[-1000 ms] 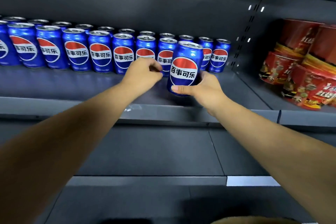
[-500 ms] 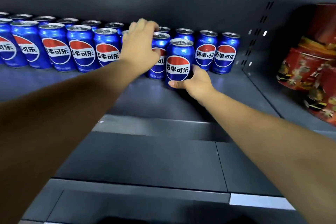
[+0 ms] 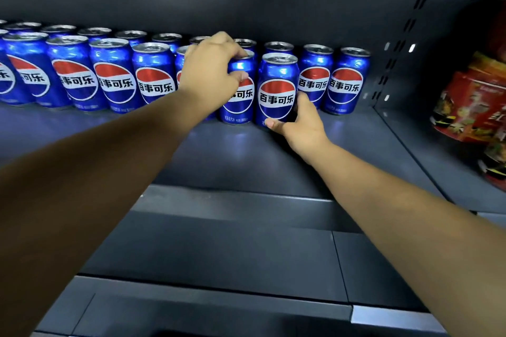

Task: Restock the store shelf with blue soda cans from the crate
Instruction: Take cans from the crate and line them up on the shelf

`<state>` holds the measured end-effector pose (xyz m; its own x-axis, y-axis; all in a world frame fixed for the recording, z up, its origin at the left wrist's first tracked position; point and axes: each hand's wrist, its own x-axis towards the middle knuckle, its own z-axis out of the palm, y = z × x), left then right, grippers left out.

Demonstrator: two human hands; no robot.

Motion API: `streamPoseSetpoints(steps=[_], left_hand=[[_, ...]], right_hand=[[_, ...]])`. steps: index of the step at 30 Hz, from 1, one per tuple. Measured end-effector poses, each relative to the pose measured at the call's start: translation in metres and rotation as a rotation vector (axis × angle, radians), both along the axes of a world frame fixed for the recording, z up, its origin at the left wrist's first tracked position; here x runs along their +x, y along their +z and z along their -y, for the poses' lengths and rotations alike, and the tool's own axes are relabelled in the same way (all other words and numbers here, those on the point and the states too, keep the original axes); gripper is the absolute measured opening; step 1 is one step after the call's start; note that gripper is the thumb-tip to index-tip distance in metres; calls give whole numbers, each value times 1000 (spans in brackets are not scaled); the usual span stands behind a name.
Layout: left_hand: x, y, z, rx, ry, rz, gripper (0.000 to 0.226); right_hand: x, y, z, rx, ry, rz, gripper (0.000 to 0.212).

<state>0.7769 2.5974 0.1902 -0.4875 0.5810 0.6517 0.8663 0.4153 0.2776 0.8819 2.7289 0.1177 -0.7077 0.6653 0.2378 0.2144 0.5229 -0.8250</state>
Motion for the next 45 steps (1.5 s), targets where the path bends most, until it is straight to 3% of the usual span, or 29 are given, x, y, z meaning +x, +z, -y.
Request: streamPoseSetpoints(steps=[4,12,20,27,33,45], left_hand=[[0,1,2,29,-14,16,35],[2,-1,7,56,-16,69,35],[-1,4,8,3,-18,83,33],[8,22,23,-315,26,-34,53],[7,14,75,-516,52,8,63],[19,7,203,-534,33,117,53]], right_hand=[[-1,2,2,26,-14,19,80],[0,3,1,58,-26,38,60],[-1,4,1,81,-9,219,79],[7,19,25,63,-72,305,83],[27,27,60,4,-150,299,83],[64,34,185,32,-231,223,64]])
